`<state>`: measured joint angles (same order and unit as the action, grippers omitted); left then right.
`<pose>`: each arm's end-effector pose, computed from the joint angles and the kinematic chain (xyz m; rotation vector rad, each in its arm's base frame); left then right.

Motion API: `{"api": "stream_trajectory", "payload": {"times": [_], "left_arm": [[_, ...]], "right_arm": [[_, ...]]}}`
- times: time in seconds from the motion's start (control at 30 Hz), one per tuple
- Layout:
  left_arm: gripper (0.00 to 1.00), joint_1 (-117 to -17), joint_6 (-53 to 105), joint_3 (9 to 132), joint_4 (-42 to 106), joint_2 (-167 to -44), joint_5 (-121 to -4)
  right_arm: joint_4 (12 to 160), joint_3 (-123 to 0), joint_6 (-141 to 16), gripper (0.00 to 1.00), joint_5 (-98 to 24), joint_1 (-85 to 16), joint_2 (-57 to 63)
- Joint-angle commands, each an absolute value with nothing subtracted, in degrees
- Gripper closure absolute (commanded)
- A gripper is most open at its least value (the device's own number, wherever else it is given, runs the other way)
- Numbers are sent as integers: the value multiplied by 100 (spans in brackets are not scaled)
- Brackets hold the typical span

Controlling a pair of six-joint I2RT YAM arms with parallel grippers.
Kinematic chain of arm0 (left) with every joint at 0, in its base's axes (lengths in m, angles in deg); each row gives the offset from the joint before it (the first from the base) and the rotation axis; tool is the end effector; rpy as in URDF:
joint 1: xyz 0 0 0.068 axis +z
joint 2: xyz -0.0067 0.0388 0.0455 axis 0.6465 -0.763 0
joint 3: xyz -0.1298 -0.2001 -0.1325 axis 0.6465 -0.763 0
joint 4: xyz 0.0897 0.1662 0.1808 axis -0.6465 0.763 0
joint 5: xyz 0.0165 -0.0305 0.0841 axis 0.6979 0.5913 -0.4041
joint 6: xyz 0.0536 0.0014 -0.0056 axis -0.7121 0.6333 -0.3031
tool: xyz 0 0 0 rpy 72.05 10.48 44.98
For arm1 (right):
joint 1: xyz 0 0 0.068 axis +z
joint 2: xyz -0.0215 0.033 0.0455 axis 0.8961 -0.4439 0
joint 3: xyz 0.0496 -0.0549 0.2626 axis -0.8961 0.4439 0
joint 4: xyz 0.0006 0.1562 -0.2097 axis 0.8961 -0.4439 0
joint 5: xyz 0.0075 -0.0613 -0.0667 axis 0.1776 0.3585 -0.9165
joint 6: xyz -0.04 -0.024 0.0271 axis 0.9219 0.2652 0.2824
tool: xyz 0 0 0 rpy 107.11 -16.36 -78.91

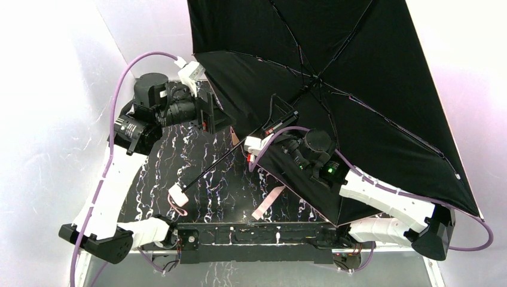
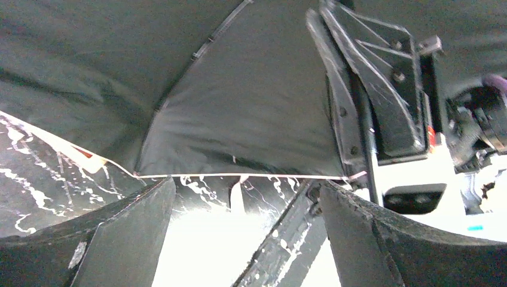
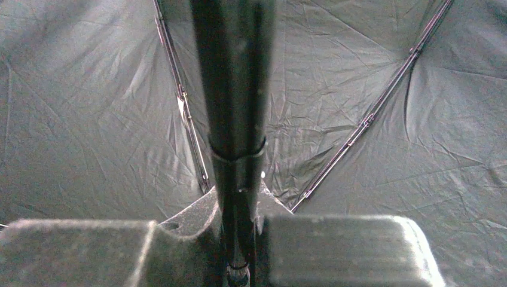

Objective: Put away the umbrella

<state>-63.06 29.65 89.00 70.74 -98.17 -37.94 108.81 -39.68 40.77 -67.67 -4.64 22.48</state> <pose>0.1997 -0.1047 0.4842 0.5377 1.8057 -0.9822 0.1399 0.2063 0.3986 -1.2351 0.6213 -0.8092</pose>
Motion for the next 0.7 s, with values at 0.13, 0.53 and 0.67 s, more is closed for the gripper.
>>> {"api": "stream_trajectory", "payload": {"times": [0.13, 0.53, 0.67], "left_arm": [[17, -6719, 2666, 8669, 7477, -9539, -3033], [36, -6983, 2410, 8491, 7723, -9404, -2943], [42, -7002, 2380, 8438, 7722, -9463, -2824]], "right_arm": [[11641, -4003, 4931, 100, -7008, -555, 2158], [11628, -4067, 4929, 100, -6996, -618, 2060], [11657, -4109, 4957, 100, -7005, -617, 2004]]}}
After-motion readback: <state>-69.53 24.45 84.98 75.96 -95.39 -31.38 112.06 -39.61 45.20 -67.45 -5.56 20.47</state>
